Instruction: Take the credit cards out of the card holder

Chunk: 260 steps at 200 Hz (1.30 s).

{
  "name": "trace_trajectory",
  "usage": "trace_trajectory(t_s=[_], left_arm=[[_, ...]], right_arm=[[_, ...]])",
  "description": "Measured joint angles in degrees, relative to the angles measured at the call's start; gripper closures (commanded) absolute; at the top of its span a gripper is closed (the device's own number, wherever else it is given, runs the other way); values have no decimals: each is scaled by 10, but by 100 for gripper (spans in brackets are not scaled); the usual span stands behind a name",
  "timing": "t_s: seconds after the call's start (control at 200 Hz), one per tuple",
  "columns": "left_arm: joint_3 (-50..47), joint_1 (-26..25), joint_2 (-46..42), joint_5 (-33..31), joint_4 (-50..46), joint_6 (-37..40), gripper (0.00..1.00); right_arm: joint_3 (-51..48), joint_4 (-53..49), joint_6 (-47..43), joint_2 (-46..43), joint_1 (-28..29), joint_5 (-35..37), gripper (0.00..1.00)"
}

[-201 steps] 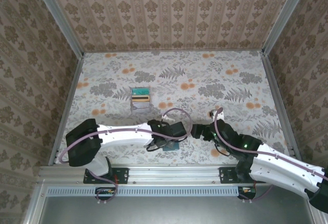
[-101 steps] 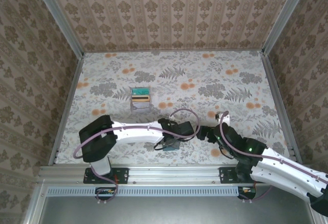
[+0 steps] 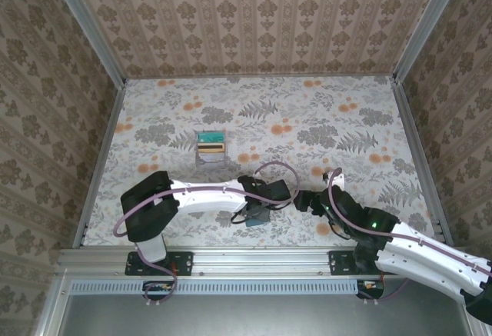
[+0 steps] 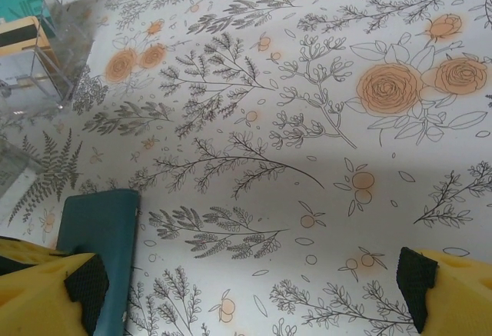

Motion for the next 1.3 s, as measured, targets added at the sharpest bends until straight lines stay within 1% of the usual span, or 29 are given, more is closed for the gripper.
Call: trace_trajectory(t_s=[0.135, 0.265, 0.285, 0.345, 0.42, 0.515, 0.585, 0.7, 0.775, 0.9, 0.98, 1.12, 1.195, 1.245, 1.3], left_arm=[[-35, 2, -31, 0, 35, -1, 100], [-85, 3, -87, 0, 73, 2, 100], [-91, 3, -96, 0, 78, 3, 100], [-105, 5, -116, 1, 93, 7, 100], [-120, 7, -133, 2, 113, 11, 100], [-136, 11, -146, 4, 137, 12, 100], [-151, 11, -156, 5, 151, 12, 100], [-183, 15, -190, 9, 168, 12, 100], [-195, 19, -217, 9, 167, 12, 100], [-195, 19, -266, 14, 173, 13, 100], [-195, 19, -291, 17, 181, 15, 100], [-195, 19, -308, 18, 189, 16, 100], [-195, 17, -309, 19, 191, 16, 100], [-196, 17, -311, 19, 192, 16, 100], [-196, 17, -313, 19, 193, 16, 100]], right_arm=[[0, 23, 0, 16, 0, -22, 0], [0, 72, -1, 73, 1, -65, 0], [0, 81, 0, 85, 1, -72, 3], [0, 109, -1, 119, 3, -98, 17], [0, 152, -2, 159, 3, -133, 23], [0, 201, 3, 204, 4, -169, 23], [5, 220, 7, 233, 5, -185, 22], [21, 231, 7, 264, 16, -194, 18], [33, 232, 7, 271, 24, -195, 17], [45, 232, 6, 271, 30, -193, 17], [51, 232, 6, 271, 30, -193, 18], [58, 234, 7, 282, 30, -193, 23], [58, 234, 9, 294, 30, -193, 30], [58, 235, 12, 301, 30, -194, 32], [58, 237, 12, 307, 31, -195, 39]])
